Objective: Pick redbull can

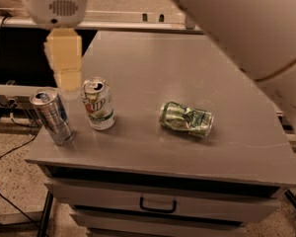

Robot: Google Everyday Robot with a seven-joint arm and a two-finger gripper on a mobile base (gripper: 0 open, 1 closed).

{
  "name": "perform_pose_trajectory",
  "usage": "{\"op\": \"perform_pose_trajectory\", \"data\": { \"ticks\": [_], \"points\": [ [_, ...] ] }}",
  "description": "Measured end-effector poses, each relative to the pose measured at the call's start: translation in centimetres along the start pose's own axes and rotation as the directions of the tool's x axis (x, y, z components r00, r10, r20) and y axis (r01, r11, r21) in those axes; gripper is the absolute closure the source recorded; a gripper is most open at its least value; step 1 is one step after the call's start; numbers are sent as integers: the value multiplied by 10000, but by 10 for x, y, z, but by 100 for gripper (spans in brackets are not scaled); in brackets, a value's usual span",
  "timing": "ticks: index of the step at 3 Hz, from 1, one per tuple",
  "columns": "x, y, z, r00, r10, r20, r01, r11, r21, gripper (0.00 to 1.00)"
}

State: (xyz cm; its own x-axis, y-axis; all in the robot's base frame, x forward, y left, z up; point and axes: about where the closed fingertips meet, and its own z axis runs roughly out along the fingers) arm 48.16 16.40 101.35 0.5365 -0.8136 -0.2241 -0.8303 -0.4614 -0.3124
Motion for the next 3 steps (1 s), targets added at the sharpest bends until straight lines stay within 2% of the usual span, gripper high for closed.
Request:
{"op": "perform_pose_trajectory", "data": {
  "ticks": [1, 2, 3],
  "points": [
    [-30, -4, 50, 9989, -462, -17, 459, 9968, -653, 0],
    [-31, -5, 50, 9989, -468, 8, 467, 9971, -604, 0],
    [-35, 3, 63, 9967, -698, 424, 737, 9924, -984, 0]
  ]
}}
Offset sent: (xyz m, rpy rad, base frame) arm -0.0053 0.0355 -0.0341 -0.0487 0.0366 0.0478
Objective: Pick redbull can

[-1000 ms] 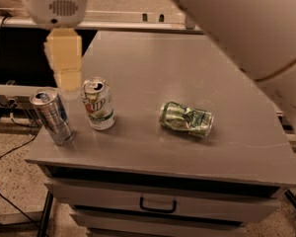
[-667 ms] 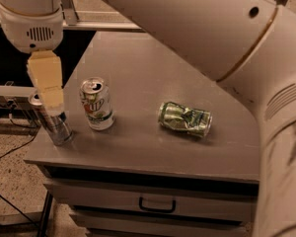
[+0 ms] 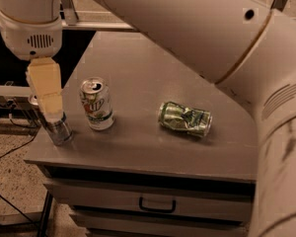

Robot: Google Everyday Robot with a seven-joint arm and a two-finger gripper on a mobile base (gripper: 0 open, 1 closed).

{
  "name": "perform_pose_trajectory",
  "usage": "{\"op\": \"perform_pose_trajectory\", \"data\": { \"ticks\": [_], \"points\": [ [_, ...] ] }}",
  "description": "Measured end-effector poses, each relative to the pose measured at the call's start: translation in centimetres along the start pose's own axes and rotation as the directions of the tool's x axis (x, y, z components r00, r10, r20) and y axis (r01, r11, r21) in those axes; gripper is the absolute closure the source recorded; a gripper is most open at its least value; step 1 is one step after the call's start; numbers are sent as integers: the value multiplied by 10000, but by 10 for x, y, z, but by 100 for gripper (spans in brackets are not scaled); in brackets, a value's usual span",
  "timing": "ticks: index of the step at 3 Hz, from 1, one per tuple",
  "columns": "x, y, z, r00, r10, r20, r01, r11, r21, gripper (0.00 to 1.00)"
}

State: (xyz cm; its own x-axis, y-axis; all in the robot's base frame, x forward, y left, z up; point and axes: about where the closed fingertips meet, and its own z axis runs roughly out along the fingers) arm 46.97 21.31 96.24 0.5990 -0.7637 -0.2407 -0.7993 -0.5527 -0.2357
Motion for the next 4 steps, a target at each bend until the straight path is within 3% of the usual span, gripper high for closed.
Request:
{"op": "perform_pose_trajectory", "data": {
  "ticks": [1, 2, 3, 4],
  "points": [
    [-4, 8, 17, 9994, -242, 259, 256, 9982, -540, 0],
    [-8, 12, 29, 9982, -431, 408, 466, 9950, -883, 15],
    [-10, 14, 37, 9972, -576, 481, 624, 9923, -1065, 38],
    [-12, 14, 40, 9951, -832, 536, 890, 9894, -1149, 69]
  ]
}}
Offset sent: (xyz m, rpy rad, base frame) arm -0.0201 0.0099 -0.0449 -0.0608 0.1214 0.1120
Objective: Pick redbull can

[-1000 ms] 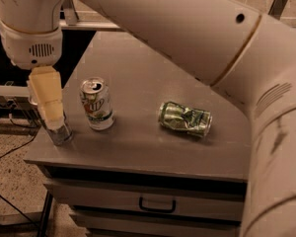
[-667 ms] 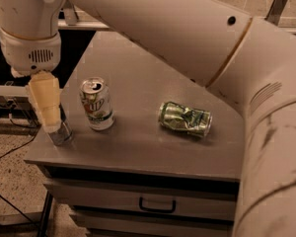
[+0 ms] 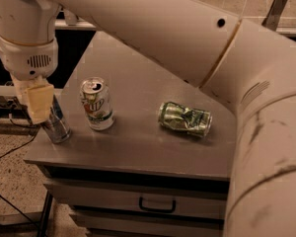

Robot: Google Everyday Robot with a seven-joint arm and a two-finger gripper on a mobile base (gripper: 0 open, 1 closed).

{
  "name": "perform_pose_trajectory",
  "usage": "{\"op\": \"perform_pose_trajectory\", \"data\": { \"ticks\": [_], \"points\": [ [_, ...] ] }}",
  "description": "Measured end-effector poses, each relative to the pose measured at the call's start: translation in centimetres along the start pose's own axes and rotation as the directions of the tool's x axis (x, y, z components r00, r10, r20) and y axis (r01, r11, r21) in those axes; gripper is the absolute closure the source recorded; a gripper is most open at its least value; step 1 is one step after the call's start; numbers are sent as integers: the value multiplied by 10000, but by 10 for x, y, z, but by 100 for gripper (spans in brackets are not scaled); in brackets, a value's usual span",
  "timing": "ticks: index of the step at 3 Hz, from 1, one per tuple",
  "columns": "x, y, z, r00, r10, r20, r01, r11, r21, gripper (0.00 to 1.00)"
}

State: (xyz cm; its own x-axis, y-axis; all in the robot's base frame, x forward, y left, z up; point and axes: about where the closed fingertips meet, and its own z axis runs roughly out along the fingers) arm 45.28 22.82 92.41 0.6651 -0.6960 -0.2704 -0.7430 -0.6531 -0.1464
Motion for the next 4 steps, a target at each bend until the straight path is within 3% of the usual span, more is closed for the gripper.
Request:
{"op": "perform_pose_trajectory", "data": {
  "ticks": [1, 2, 3, 4],
  "points": [
    [0, -2, -13, 9995, -322, 77, 320, 9993, 203, 92],
    [9, -6, -41, 9986, -521, -70, 524, 9969, 579, 100],
    [22, -9, -71, 9985, -508, -196, 525, 9933, 1027, 100],
    [20, -13, -74, 9985, -526, -143, 540, 9905, 1263, 100]
  ]
}}
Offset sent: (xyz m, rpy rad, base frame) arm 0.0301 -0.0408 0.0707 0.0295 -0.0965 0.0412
